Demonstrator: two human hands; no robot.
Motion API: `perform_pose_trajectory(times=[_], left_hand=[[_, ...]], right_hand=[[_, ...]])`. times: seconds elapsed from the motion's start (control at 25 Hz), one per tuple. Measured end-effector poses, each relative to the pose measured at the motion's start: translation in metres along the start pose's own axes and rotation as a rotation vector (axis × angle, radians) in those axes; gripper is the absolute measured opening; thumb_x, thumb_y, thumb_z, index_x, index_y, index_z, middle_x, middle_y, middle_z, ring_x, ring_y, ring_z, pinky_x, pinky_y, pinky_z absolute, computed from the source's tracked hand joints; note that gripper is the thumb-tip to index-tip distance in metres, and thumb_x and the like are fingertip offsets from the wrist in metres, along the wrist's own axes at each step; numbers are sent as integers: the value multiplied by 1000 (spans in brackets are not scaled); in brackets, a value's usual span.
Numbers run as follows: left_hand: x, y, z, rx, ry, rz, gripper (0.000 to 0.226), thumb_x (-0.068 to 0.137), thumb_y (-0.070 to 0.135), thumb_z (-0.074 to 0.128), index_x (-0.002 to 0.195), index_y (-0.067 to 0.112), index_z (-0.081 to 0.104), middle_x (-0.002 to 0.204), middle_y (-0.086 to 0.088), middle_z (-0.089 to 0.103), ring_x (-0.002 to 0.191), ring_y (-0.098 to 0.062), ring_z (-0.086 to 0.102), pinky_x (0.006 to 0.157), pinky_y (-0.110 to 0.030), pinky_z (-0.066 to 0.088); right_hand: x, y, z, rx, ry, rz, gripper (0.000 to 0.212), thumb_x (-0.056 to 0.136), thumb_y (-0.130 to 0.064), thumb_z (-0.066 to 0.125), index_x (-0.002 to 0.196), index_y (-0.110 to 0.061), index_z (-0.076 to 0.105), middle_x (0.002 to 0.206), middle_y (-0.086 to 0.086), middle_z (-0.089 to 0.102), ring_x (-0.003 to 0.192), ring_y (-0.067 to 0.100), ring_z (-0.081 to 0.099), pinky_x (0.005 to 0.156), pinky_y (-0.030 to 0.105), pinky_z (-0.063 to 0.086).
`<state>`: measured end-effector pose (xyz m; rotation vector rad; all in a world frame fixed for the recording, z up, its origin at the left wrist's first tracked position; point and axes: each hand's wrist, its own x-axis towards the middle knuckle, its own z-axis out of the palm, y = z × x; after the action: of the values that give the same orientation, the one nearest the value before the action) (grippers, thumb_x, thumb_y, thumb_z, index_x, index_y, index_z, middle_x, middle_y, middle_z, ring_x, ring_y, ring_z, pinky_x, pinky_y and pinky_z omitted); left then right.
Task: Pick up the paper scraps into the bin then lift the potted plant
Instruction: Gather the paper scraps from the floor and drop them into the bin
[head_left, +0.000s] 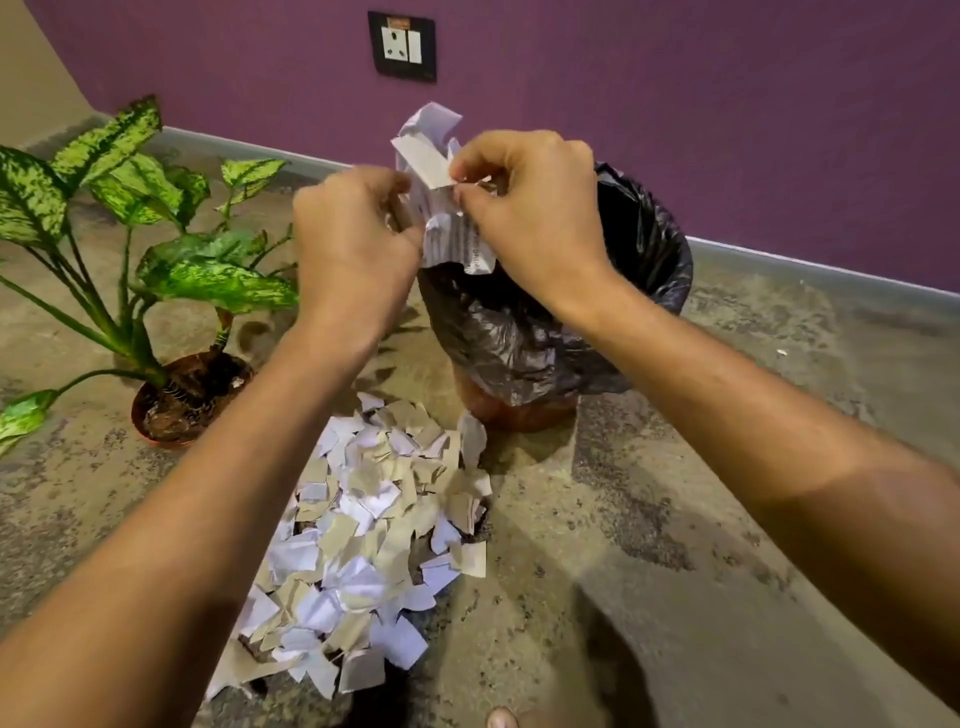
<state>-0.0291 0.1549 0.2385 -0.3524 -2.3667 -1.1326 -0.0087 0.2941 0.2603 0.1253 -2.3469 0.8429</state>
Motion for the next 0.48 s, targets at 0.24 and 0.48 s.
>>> perform_pose_trajectory(times=[0.24, 0.48], left_hand=[[29, 23, 51, 106, -153, 40, 24, 80, 7, 58, 96, 15, 75, 89, -12, 74, 86, -29, 68, 77, -34, 55], [28, 16, 74, 149, -324, 100, 32, 77, 12, 76, 109, 12, 70, 101, -12, 72, 99, -28, 66, 90, -35, 52]], right_hand=[[11, 61, -13, -187, -59, 154, 11, 81, -13, 67, 82, -19, 75, 77, -4, 73, 77, 14, 65, 78, 34, 53], [1, 106, -12, -294, -172, 227, 18, 84, -7, 61, 85, -19, 75, 82, 2, 72, 73, 16, 60, 71, 24, 46]])
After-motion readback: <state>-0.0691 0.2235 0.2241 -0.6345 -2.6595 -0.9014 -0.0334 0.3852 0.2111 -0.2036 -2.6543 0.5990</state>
